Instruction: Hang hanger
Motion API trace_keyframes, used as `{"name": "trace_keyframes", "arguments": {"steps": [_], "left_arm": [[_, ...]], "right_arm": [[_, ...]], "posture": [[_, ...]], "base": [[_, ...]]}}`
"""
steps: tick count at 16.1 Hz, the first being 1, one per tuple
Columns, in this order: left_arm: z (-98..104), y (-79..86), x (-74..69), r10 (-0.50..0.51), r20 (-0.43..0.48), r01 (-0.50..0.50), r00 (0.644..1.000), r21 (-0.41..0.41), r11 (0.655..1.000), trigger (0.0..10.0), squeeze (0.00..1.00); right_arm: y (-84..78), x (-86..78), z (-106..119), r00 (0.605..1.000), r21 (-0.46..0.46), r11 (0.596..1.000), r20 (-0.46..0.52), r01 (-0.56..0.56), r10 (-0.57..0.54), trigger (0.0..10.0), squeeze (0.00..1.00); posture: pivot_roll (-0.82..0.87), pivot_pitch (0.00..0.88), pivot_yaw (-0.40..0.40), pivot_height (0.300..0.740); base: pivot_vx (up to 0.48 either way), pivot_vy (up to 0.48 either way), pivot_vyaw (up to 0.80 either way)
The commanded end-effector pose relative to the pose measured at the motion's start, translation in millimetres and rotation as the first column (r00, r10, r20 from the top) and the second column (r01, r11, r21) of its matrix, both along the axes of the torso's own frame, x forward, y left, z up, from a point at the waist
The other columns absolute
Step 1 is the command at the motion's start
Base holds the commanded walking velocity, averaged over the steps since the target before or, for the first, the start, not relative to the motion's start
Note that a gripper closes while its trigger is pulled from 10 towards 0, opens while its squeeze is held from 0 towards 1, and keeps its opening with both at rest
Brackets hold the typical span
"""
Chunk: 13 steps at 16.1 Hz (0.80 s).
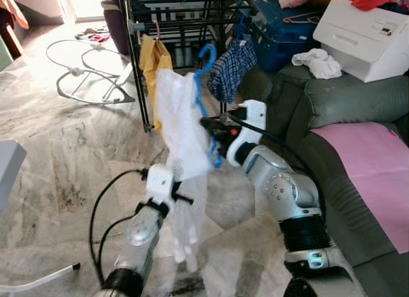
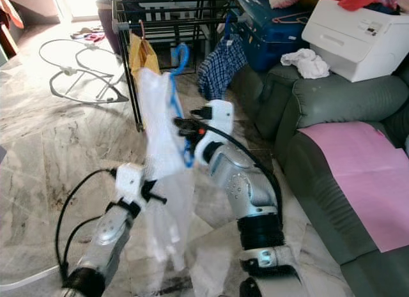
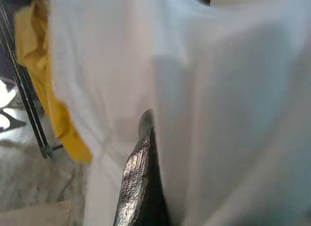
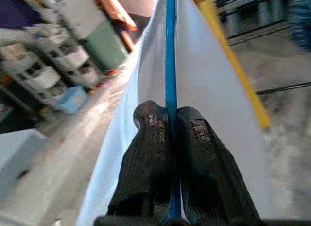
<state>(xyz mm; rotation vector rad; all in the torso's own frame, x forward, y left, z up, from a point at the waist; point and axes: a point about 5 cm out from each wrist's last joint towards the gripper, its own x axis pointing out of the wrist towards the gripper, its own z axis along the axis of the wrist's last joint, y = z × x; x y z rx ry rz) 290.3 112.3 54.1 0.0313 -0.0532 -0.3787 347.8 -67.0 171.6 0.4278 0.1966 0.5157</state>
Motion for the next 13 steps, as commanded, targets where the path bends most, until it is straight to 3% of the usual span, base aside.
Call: {"name": "trace_keyframes", "arguments": {"steps": [1, 4, 8, 11, 13], "left_arm": [[-9, -1.1, -8.7, -0.043, -0.028, 0.043, 0.999, 0.013, 0.999, 0.0, 0.0], [-29, -5.5, -28.4, -0.118, -0.108, 0.121, 0.987, 0.022, 0.992, 0.0, 0.0], [-52, 9.6, -38.1, -0.068, -0.206, 0.097, 0.976, 0.133, 0.986, 0.0, 0.0], [-49, 31.0, -22.1, 0.083, -0.215, -0.045, 0.973, 0.175, 0.983, 0.0, 0.0], [-32, 43.2, 0.7, 0.166, -0.171, -0.136, 0.971, 0.174, 0.975, 0.0, 0.0]], "right_arm": [[-7.6, 10.0, 16, 0.996, 0.013, 0.999, 0.077, 0.051, -0.051, 10.0, 0.0], [-26.5, 26.9, 21, 0.981, 0.012, 0.989, 0.128, 0.147, -0.148, 10.0, 0.0], [-20.3, 29.0, 29, 0.989, 0.051, 0.997, 0.138, 0.054, -0.06, 10.0, 0.0], [-19.6, 5.6, 22, 0.978, 0.038, 0.988, 0.156, -0.147, 0.14, 10.0, 0.0], [-40.2, -25.6, 7, 0.958, 0.022, 0.965, 0.129, -0.261, 0.256, 10.0, 0.0]], "posture": [[-0.24, 0.041, -0.038, 0.74], [-0.23, 0.043, -0.038, 0.74], [-0.23, 0.042, -0.039, 0.74], [-0.24, 0.036, -0.04, 0.74], [-0.26, 0.031, -0.036, 0.74]], "base": [[0.0, 0.0, 0.0], [0.0, 0.0, 0.0], [0.0, 0.0, 0.0], [0.0, 0.0, 0.0], [0.0, 0.0, 0.0]]}}
